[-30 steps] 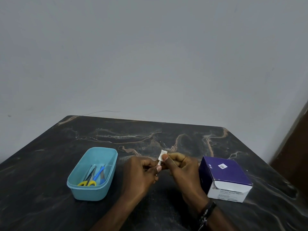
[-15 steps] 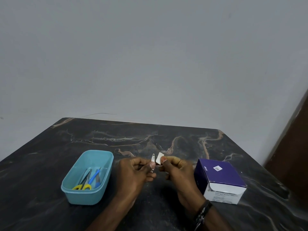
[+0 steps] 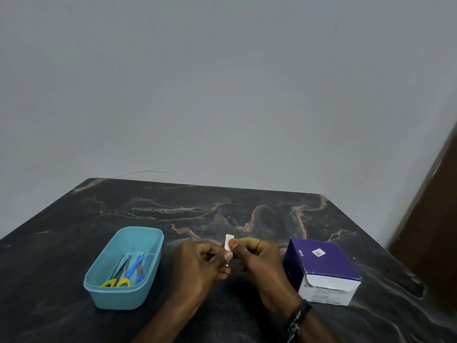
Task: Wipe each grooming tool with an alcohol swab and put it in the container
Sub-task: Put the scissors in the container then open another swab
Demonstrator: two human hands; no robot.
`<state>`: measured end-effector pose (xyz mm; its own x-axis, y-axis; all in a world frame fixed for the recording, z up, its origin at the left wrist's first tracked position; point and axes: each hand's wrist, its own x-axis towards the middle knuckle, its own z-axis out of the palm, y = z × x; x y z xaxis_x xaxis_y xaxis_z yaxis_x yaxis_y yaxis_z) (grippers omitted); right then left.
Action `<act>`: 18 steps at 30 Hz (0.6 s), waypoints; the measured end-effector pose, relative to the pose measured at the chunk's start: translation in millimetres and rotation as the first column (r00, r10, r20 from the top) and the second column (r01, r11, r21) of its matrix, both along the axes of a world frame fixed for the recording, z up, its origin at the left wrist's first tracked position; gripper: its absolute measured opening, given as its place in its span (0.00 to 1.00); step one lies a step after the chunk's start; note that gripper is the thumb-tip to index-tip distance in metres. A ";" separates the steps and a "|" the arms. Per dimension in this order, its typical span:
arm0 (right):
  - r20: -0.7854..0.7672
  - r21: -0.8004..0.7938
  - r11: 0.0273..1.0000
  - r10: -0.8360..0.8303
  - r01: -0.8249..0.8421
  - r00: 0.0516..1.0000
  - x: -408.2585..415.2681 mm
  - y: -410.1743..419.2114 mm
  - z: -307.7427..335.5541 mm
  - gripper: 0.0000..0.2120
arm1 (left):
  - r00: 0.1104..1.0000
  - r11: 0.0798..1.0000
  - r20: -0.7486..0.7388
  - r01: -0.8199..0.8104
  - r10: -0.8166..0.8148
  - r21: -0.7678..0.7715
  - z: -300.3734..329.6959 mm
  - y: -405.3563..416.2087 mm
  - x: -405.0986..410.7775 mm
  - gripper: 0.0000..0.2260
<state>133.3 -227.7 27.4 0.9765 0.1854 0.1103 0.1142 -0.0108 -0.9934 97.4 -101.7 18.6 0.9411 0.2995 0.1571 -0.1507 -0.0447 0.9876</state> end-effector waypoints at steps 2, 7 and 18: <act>0.008 -0.027 0.999 0.033 -0.033 0.999 -0.3 -0.3 0.1 0.08 | 1.000 1.000 0.009 -0.013 0.013 0.007 -0.1 1.0 0.1 0.04; 0.019 0.005 0.999 -0.041 0.041 0.999 2.7 0.7 -2.3 0.07 | 1.000 0.999 -0.004 0.022 -0.022 0.050 -0.8 0.3 0.7 0.03; 0.141 0.166 0.956 -0.265 0.241 0.954 3.2 0.8 3.2 0.06 | 0.936 0.943 0.238 -0.300 0.261 0.147 39.8 -1.6 -15.9 0.04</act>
<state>136.4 -227.0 30.6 0.9563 -0.0958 0.2764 0.2843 0.0831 -0.9551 81.5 -103.3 58.4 0.7616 0.4949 0.4185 -0.3108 -0.2877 0.9059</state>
